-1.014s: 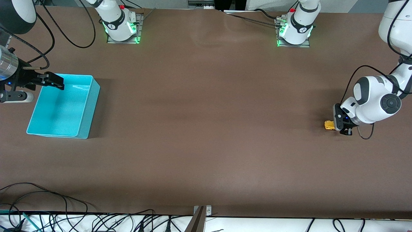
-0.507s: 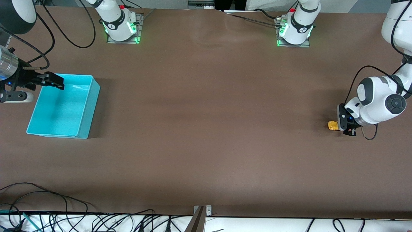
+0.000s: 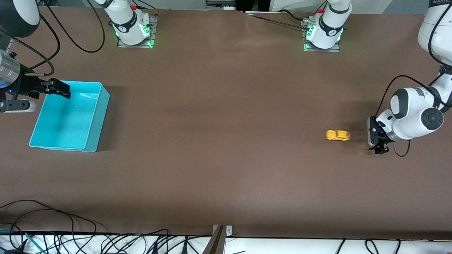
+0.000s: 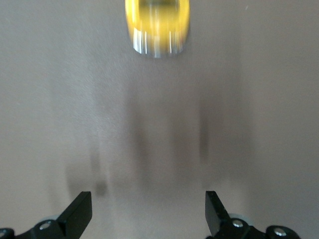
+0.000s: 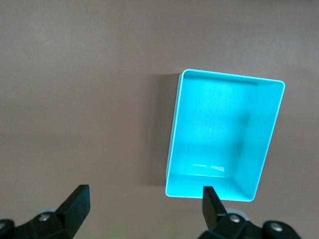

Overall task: Wind up and store yellow beetle car
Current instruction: 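Open the left gripper to release the wound-up car, then reach the right gripper to the car while the left gripper withdraws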

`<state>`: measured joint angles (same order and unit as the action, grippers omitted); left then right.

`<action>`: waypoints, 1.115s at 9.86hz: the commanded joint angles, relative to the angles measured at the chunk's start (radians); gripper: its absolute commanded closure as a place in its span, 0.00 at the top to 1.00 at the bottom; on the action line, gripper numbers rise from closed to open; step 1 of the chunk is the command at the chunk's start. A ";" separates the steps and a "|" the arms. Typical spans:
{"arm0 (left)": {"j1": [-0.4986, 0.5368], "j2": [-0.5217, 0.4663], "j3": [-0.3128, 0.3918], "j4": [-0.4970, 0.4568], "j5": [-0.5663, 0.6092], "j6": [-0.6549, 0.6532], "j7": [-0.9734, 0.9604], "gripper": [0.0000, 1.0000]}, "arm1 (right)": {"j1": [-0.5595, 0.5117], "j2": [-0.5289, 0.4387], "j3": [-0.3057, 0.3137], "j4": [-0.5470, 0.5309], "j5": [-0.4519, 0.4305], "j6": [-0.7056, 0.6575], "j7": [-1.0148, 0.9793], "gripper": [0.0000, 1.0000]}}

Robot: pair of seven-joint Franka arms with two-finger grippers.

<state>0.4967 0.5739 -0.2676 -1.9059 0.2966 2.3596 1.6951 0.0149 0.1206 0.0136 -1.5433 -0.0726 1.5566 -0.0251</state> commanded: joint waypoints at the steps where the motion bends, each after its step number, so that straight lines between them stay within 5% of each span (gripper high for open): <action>1: 0.006 -0.043 -0.039 0.063 -0.043 -0.177 -0.017 1.00 | -0.003 -0.004 0.006 0.002 -0.013 -0.010 0.014 1.00; 5: 0.002 -0.147 -0.064 0.136 -0.079 -0.428 -0.153 1.00 | -0.003 -0.004 0.006 0.002 -0.013 -0.010 0.014 1.00; 11: -0.004 -0.163 -0.128 0.431 -0.149 -0.814 -0.294 1.00 | -0.003 -0.004 0.006 0.000 -0.013 -0.012 0.011 1.00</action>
<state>0.4929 0.4075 -0.3733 -1.5339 0.1694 1.6115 1.4493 0.0150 0.1208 0.0136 -1.5434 -0.0727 1.5561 -0.0250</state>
